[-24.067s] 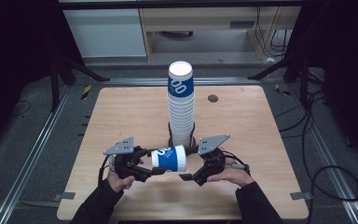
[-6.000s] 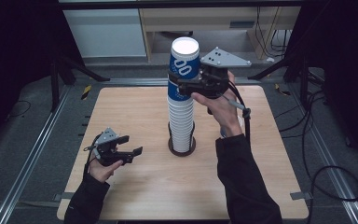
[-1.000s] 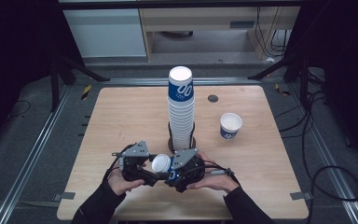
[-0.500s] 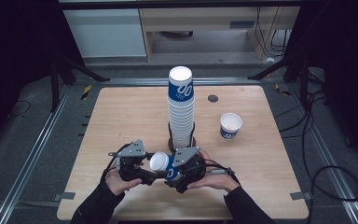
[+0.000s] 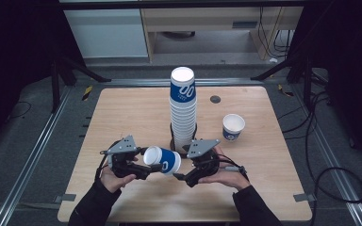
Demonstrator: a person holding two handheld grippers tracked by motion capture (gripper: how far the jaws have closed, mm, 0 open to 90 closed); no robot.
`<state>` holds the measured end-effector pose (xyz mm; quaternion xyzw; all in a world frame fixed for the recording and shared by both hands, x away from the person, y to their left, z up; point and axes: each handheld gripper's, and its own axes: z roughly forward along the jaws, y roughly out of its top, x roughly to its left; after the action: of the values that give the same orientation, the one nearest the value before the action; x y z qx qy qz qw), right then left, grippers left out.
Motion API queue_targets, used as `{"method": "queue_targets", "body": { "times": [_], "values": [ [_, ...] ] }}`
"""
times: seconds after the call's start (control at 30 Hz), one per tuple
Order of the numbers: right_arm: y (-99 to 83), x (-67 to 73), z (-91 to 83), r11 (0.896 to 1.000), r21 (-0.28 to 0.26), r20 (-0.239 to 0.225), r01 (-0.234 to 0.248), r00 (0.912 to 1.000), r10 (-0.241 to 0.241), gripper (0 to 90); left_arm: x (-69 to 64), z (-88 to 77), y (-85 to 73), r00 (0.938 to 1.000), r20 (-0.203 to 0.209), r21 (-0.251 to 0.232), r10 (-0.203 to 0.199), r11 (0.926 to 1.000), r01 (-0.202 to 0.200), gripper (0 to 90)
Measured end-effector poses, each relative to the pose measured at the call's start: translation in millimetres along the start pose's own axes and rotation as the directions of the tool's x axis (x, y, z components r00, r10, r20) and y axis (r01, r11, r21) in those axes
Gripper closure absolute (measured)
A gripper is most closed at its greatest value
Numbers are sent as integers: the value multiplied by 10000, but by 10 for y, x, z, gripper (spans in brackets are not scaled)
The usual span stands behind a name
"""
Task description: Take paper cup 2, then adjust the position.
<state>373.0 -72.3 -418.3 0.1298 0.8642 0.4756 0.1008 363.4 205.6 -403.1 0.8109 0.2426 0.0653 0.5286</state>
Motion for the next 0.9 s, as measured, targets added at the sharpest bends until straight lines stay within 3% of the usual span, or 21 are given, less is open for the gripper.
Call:
{"method": "queue_targets", "body": {
  "times": [0.17, 0.3, 0.43, 0.57, 0.73, 0.9],
  "values": [
    [-27, -58, -58, 9987, -339, -219, -374, 9991, 366, 45, 42, -75, -8, 9994, 278, -869, -226, 9959, 250, 262],
    [-52, -79, -51, 9978, -344, -402, -561, 9977, 547, 45, 32, -103, 0, 9988, 418, -1166, -249, 9927, 297, 262],
    [-67, -65, -42, 9976, -316, -677, -609, 9960, 586, 49, -5, -109, 23, 9976, 669, -1304, -176, 9911, 262, 262],
    [-57, -51, -55, 9954, -622, -1049, -724, 9923, 656, 54, -47, -90, 38, 9948, 1018, -1376, -58, 9903, 199, 262],
    [-55, -47, -53, 9916, -902, -1635, -923, 9836, 767, 53, -85, -36, 33, 9917, 1285, -1331, 96, 9911, 76, 262],
    [-58, -27, -7, 9927, -839, -1782, -872, 9814, 712, 56, -147, 18, 35, 9862, 1630, -1266, 281, 9919, -74, 262]
  ]
}}
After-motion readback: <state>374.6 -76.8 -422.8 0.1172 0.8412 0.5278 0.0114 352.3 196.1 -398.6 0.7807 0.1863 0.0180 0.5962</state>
